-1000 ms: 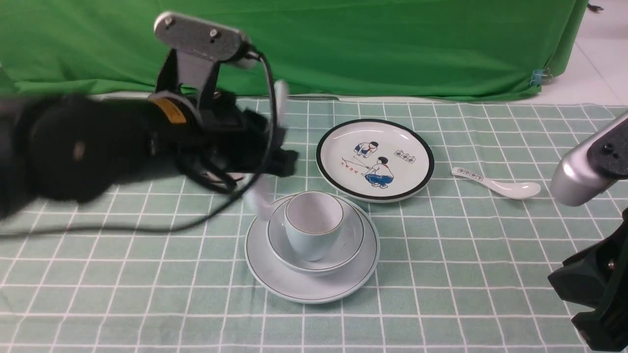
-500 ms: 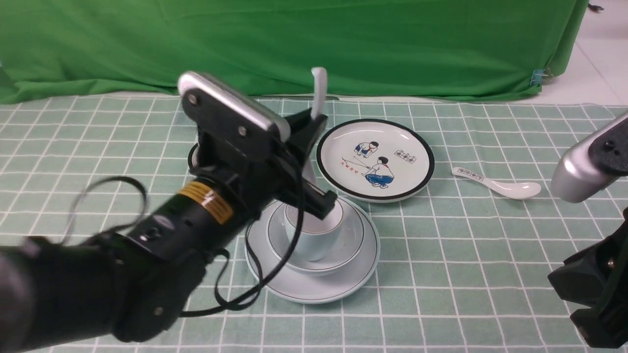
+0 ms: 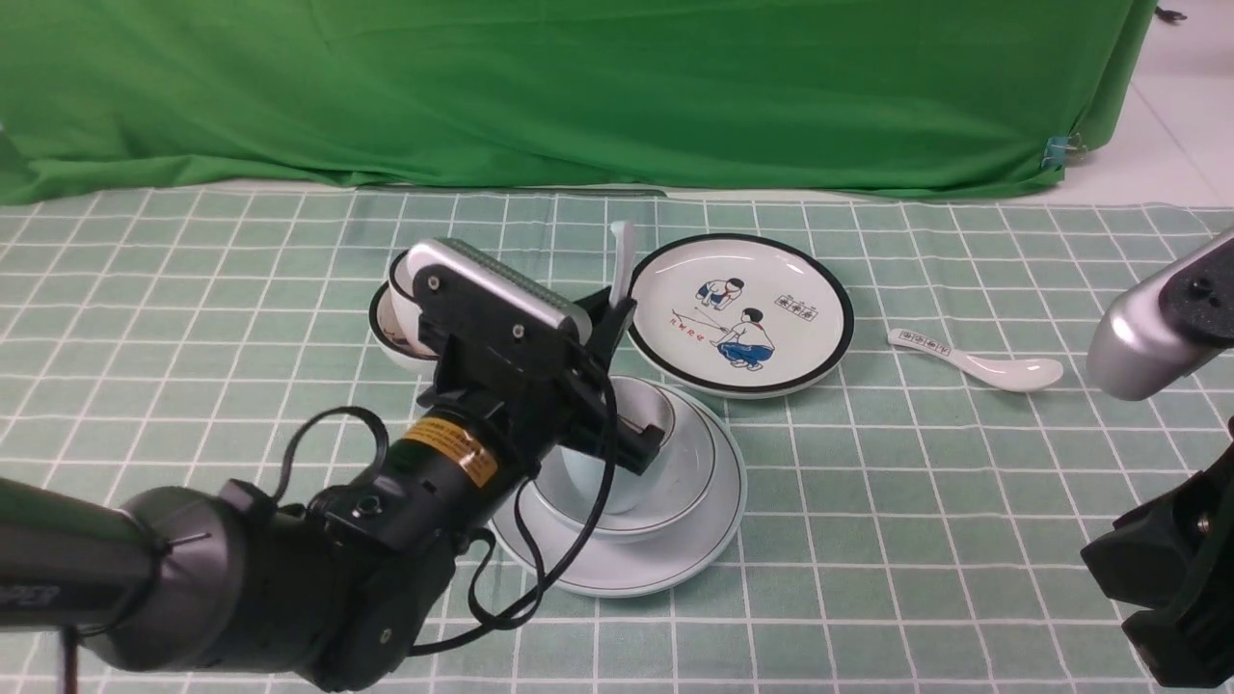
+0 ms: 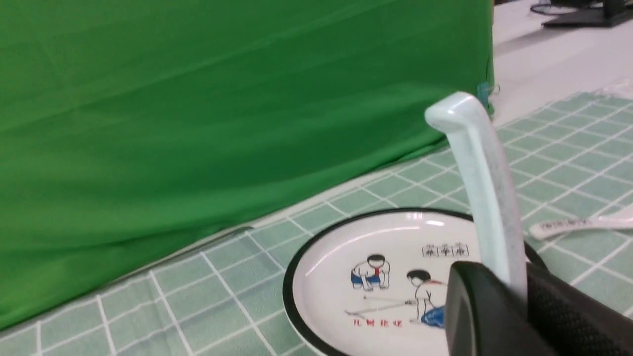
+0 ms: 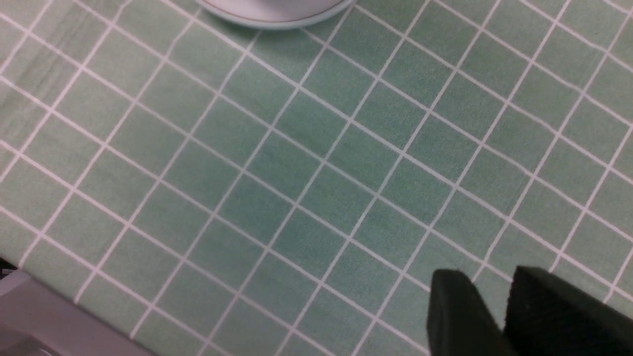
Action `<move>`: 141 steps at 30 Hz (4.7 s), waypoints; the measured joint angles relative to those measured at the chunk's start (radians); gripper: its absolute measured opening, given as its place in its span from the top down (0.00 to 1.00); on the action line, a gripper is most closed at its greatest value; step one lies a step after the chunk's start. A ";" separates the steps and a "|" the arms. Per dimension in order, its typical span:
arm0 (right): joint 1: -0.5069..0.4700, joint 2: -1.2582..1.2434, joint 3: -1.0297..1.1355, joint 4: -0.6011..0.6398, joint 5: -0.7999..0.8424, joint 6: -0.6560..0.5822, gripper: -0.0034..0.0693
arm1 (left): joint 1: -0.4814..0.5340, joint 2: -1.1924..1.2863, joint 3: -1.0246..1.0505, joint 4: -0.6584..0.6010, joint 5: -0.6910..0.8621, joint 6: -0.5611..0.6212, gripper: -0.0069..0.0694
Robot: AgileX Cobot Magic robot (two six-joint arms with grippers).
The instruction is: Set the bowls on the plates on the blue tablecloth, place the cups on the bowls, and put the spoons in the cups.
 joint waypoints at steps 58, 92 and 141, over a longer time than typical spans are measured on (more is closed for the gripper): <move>0.000 -0.525 0.126 -0.008 -0.041 0.062 0.90 | -0.001 -1.423 0.256 0.029 1.129 -0.199 0.90; -0.655 -0.884 0.801 -0.045 -0.650 -0.132 0.93 | -0.001 -1.423 0.256 0.030 1.130 -0.193 0.89; -0.668 -0.995 1.036 0.155 -0.805 -0.384 0.90 | -0.001 -1.423 0.256 0.030 1.130 -0.186 0.89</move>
